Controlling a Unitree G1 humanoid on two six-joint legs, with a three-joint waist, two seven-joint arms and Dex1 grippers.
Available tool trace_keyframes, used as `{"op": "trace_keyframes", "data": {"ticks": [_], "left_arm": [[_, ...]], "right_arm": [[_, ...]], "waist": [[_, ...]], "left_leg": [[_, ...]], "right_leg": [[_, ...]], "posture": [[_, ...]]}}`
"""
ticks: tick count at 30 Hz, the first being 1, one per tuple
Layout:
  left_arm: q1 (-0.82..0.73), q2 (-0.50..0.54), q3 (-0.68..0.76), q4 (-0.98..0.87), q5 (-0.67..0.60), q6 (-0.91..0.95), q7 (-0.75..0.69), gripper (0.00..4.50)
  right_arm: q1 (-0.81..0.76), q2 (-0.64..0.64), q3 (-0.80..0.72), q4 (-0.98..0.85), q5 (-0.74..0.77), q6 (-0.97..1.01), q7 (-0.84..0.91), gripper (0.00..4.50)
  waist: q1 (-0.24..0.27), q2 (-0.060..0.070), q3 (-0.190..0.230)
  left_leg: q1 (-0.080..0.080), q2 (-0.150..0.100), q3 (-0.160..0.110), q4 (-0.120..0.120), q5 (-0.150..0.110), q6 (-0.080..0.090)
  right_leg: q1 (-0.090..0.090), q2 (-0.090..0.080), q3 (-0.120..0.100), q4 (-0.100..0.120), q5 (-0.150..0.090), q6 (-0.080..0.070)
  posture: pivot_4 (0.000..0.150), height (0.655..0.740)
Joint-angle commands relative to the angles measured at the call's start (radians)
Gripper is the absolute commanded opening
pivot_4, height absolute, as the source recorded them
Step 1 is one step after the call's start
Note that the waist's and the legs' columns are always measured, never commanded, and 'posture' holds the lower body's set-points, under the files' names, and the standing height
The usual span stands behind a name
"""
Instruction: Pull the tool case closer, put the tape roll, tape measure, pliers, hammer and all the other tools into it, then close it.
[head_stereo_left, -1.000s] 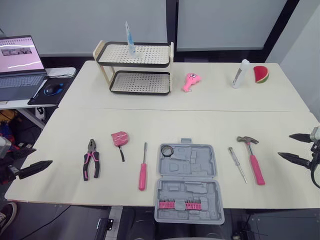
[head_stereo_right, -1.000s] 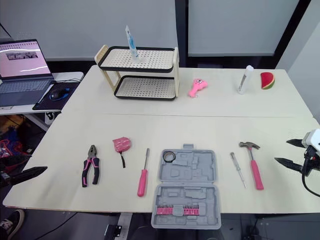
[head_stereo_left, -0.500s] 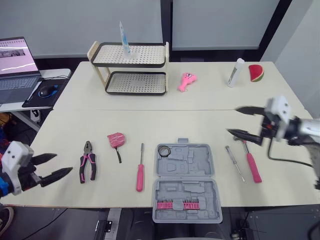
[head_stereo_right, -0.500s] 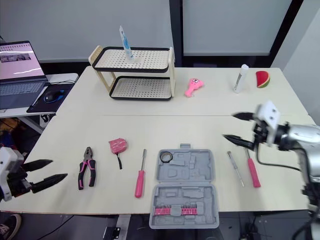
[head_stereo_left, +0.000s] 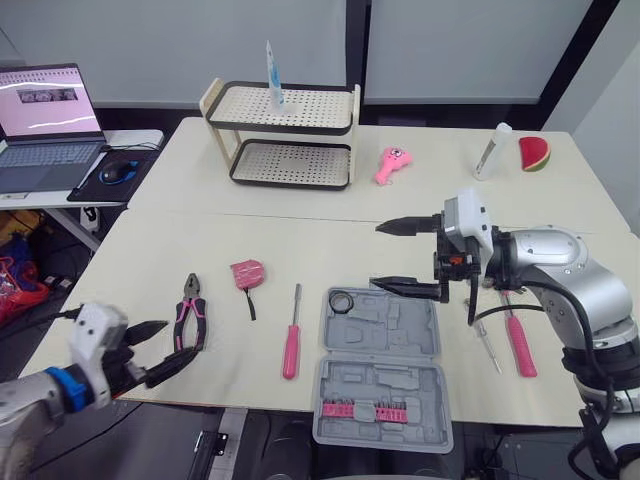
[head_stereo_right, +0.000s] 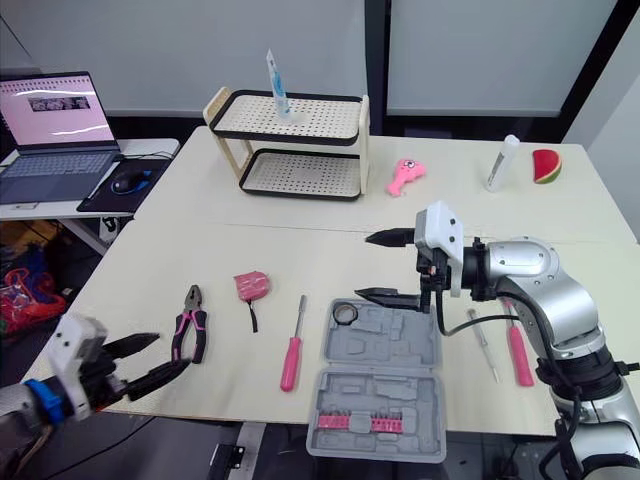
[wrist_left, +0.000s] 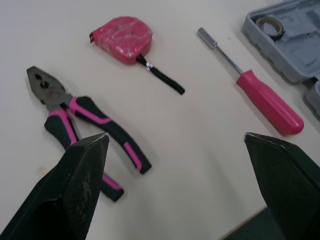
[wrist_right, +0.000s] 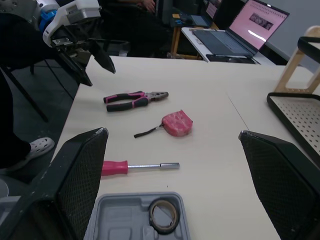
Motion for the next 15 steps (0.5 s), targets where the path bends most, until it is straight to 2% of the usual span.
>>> {"op": "trace_keyframes", "data": {"ticks": [1,8,15], "left_arm": [[-0.081,-0.089,-0.062,-0.055,0.018,0.057,0.186,4.50],[-0.212,-0.311,-0.229,-0.017,0.134,0.069,0.464,4.50],[-0.286,-0.420,-0.310,0.098,0.245,0.022,0.601,4.50]], "right_arm": [[0.004,-0.007,-0.017,-0.023,-0.018,-0.027,-0.023,4.48],[0.015,0.008,-0.019,-0.033,-0.043,-0.031,-0.076,4.48],[0.043,0.001,-0.026,-0.064,-0.047,-0.028,-0.095,4.48]], "waist": [[-0.002,0.000,0.000],[-0.005,-0.001,-0.001],[-0.004,-0.002,-0.001]], "left_leg": [[0.000,0.000,0.000,0.000,0.001,-0.001],[0.000,0.000,0.002,0.001,0.002,-0.003],[0.000,0.000,0.003,0.001,0.002,-0.003]], "right_leg": [[0.000,0.001,0.000,0.000,0.000,0.000],[0.001,0.003,-0.001,0.000,0.000,0.000],[0.001,0.004,-0.001,0.000,0.000,0.000]], "posture": [[0.150,0.7400],[0.150,0.7400],[0.150,0.7400]]}}
